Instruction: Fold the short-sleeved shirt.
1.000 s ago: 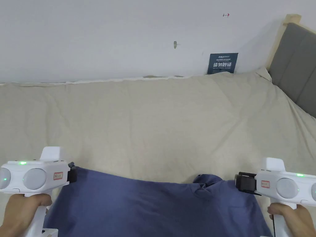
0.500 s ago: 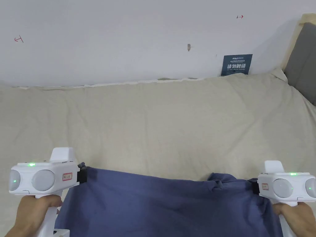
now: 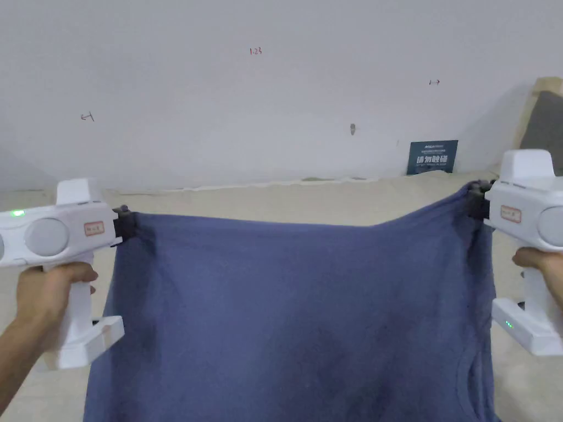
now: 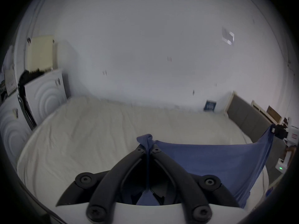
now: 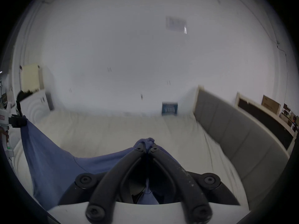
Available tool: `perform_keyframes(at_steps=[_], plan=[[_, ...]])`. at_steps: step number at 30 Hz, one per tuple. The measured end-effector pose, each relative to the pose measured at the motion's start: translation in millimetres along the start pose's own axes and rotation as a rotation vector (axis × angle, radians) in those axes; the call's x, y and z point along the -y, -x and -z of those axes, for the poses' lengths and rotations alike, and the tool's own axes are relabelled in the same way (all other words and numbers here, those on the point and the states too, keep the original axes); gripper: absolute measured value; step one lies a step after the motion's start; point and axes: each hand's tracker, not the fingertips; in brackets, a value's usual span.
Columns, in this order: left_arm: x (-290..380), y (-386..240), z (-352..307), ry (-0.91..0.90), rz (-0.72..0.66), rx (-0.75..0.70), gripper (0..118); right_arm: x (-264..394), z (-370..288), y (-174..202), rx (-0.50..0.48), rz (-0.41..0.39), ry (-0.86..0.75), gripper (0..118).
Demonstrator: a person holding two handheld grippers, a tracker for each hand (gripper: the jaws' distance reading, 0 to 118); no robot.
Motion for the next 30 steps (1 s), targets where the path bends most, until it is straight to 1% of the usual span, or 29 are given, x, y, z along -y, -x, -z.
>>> perform_keyframes(at_steps=[2,5,7,10,15,19,22,26,30], plan=[[-40,3,-20,-0.088,0.026,-0.021,3,-43,-11,6,-0.025,0.000,-0.122,3],[-85,2,-44,-0.187,0.051,-0.043,3,-95,-16,14,-0.042,0.006,-0.230,3],[-110,2,-54,-0.245,0.060,-0.058,3,-126,-20,22,-0.032,0.000,-0.287,3],[-135,4,-56,-0.299,0.049,-0.077,3,-155,-15,30,-0.033,0.006,-0.337,3],[-154,5,-36,-0.352,0.052,-0.104,3,-177,4,37,-0.019,-0.002,-0.375,3],[-140,6,-3,-0.371,0.056,-0.117,3,-161,29,40,-0.017,-0.004,-0.377,3],[-114,7,30,-0.311,0.059,-0.121,3,-129,52,39,-0.024,-0.010,-0.343,3],[-58,9,71,-0.189,0.066,-0.118,3,-72,84,38,-0.029,-0.022,-0.217,3],[17,13,97,-0.056,0.051,-0.110,3,-1,106,35,-0.036,-0.014,-0.075,3]])
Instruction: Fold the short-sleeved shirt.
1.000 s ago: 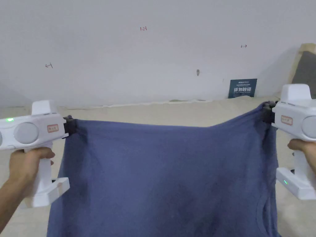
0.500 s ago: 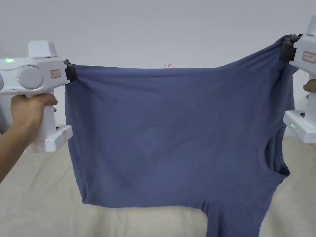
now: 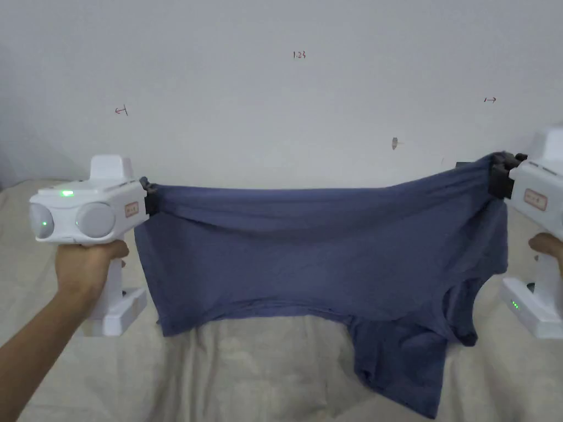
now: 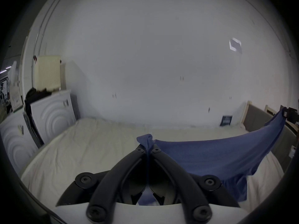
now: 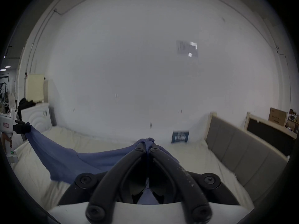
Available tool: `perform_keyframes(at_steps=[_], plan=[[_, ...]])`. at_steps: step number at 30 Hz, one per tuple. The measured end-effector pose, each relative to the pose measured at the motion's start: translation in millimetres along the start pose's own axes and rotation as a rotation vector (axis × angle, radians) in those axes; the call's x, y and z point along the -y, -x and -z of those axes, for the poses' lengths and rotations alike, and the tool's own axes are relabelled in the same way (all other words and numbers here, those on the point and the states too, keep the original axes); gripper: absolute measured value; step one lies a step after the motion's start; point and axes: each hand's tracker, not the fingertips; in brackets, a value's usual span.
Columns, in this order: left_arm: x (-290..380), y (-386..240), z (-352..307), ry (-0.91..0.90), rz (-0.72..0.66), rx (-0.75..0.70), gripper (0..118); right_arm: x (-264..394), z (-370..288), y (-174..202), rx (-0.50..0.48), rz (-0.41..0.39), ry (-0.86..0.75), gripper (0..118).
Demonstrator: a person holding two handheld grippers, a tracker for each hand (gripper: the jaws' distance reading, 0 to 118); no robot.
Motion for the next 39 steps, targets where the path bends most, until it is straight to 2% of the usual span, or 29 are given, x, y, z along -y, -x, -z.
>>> perform_keyframes(at_steps=[3,8,11,14,20,24,28,32,37,39], plan=[[63,3,-1,0.093,-0.017,0.005,3,55,-7,-5,-0.019,0.033,0.102,3],[164,23,-32,0.217,-0.017,0.033,3,144,-55,-14,-0.061,0.084,0.242,3],[212,33,-63,0.310,-0.010,0.036,3,187,-91,-15,-0.075,0.100,0.302,3],[251,40,-106,0.363,-0.004,0.026,3,224,-128,-19,-0.082,0.165,0.367,3],[293,54,-185,0.421,-0.066,0.011,3,280,-210,-29,-0.061,0.228,0.411,3],[312,65,-227,0.436,-0.082,0.023,3,302,-262,-33,-0.052,0.299,0.450,3],[328,73,-255,0.475,-0.080,0.018,3,323,-300,-41,-0.055,0.310,0.479,3],[348,73,-269,0.516,-0.069,0.008,3,352,-320,-44,-0.041,0.278,0.545,3],[370,68,-265,0.636,0.002,0.000,3,377,-312,-36,0.007,0.298,0.734,4],[373,66,-265,0.608,-0.005,-0.004,3,382,-303,-30,0.013,0.295,0.791,4]])
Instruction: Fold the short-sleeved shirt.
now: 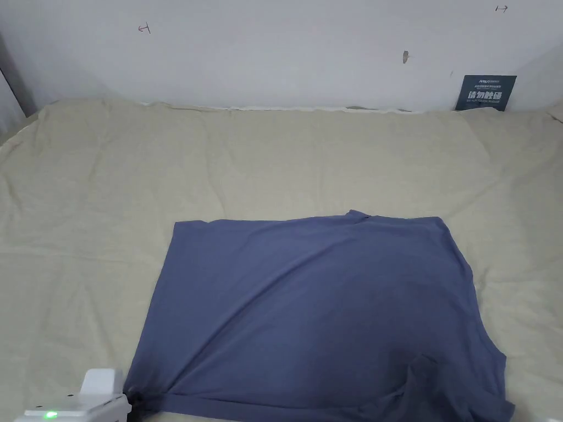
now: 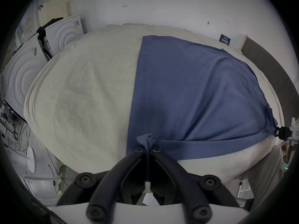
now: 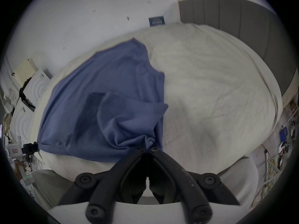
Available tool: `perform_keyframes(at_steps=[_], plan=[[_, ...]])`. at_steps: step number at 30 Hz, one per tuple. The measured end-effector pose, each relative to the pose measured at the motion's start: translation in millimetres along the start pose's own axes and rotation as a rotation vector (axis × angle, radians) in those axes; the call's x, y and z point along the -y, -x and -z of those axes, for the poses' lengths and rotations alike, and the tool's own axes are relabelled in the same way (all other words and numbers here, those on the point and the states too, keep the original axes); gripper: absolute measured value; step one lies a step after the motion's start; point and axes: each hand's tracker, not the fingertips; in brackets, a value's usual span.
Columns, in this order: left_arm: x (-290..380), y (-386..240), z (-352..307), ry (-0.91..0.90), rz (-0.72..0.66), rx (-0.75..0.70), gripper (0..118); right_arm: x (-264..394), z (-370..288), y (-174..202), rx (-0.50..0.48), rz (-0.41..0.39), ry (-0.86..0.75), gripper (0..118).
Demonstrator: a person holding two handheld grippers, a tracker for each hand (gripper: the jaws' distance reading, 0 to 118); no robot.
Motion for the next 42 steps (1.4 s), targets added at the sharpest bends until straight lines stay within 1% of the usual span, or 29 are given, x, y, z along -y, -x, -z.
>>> perform_keyframes(at_steps=[2,3,4,5,6,7,8,9,10,12,14,17,20,22,23,24,25,26,27,28,30,33,37,39,42], plan=[[-4,-1,-1,0.005,-0.032,-0.009,3,-6,0,5,0.011,-0.002,-0.024,4],[-5,-1,-3,0.006,-0.048,-0.007,6,-7,-2,11,0.027,-0.016,-0.013,4],[-7,0,-7,0.005,-0.064,-0.005,13,-10,-6,17,0.035,-0.032,-0.015,6],[-9,0,-9,0.004,-0.086,0.002,25,-12,-11,19,0.037,-0.041,-0.021,15],[-13,-1,-13,0.002,-0.096,0.004,56,-17,-16,23,0.043,-0.052,-0.037,39],[-18,-4,-18,-0.010,-0.095,0.006,83,-24,-24,29,0.046,-0.071,-0.075,62],[-24,-7,-25,-0.039,-0.101,0.012,106,-33,-32,35,0.040,-0.087,-0.117,80],[-34,-14,-38,-0.097,-0.109,0.017,118,-42,-42,42,0.041,-0.103,-0.168,98],[-44,-19,-51,-0.171,-0.117,0.024,118,-53,-53,50,0.041,-0.115,-0.227,104],[-66,-32,-74,-0.273,-0.106,0.041,115,-70,-84,75,0.038,-0.135,-0.338,105],[-85,-46,-96,-0.382,-0.080,0.048,115,-85,-111,95,0.009,-0.158,-0.441,105],[-105,-70,-133,-0.593,-0.037,0.049,114,-102,-143,116,-0.035,-0.195,-0.599,105],[-116,-90,-159,-0.720,0.003,0.068,109,-106,-166,132,-0.043,-0.220,-0.721,105],[-118,-101,-167,-0.791,0.028,0.050,99,-104,-177,141,-0.040,-0.241,-0.784,105],[-117,-106,-169,-0.819,0.043,0.045,87,-103,-180,144,-0.031,-0.253,-0.817,103],[-115,-110,-169,-0.841,0.066,0.032,64,-100,-182,148,-0.013,-0.265,-0.847,94],[-114,-114,-168,-0.852,0.082,0.014,36,-98,-184,151,0.014,-0.281,-0.873,79],[-112,-117,-167,-0.856,0.094,-0.001,6,-96,-186,154,0.043,-0.295,-0.880,56],[-111,-120,-166,-0.853,0.097,-0.014,0,-94,-185,156,0.066,-0.317,-0.882,13],[-109,-121,-165,-0.838,0.111,-0.050,0,-93,-185,158,0.070,-0.329,-0.889,2],[-109,-114,-165,-0.826,0.106,0.041,0,-89,-184,156,0.076,-0.324,-0.900,1],[-107,-111,-161,-0.799,0.096,0.011,0,-90,-182,152,0.026,-0.304,-0.875,1],[-105,-98,-156,-0.772,0.096,0.017,0,-90,-179,151,0.031,-0.298,-0.873,1],[-103,-89,-149,-0.704,0.091,0.002,0,-90,-178,152,0.028,-0.297,-0.866,1],[-97,-70,-128,-0.503,0.068,0.002,0,-89,-172,150,0.030,-0.300,-0.849,1]])
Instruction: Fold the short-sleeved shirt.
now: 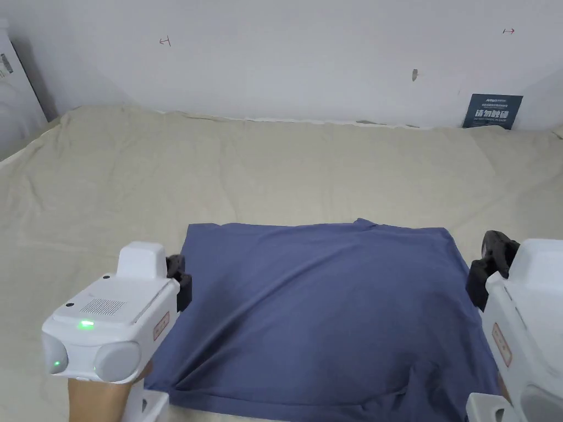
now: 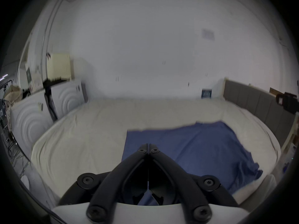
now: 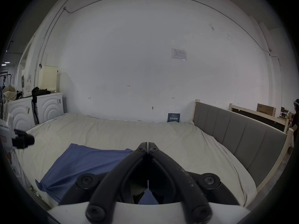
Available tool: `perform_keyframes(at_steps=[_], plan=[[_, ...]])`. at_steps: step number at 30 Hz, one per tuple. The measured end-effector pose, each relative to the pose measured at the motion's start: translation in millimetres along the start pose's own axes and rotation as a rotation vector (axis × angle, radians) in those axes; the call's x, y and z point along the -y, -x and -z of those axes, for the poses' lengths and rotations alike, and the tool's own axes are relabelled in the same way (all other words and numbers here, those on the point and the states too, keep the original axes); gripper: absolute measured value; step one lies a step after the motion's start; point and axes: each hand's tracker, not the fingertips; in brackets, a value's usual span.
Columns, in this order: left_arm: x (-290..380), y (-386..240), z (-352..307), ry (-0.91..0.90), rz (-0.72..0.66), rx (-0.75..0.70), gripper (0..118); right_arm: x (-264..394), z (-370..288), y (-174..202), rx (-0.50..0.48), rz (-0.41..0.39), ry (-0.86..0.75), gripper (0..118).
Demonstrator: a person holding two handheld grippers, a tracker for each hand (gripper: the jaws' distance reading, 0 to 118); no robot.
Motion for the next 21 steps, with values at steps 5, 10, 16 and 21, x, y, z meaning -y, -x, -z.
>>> perform_keyframes(at_steps=[5,10,16,21], plan=[[51,42,20,0.296,-0.102,0.056,0,8,4,-1,-0.015,0.002,0.046,1],[96,60,26,0.414,-0.080,0.006,33,16,9,1,-0.037,-0.003,0.092,2],[132,61,40,0.457,-0.115,-0.037,105,25,16,1,-0.049,0.010,0.134,2],[147,58,55,0.462,-0.093,-0.010,36,31,15,-5,-0.044,0.008,0.166,2]])
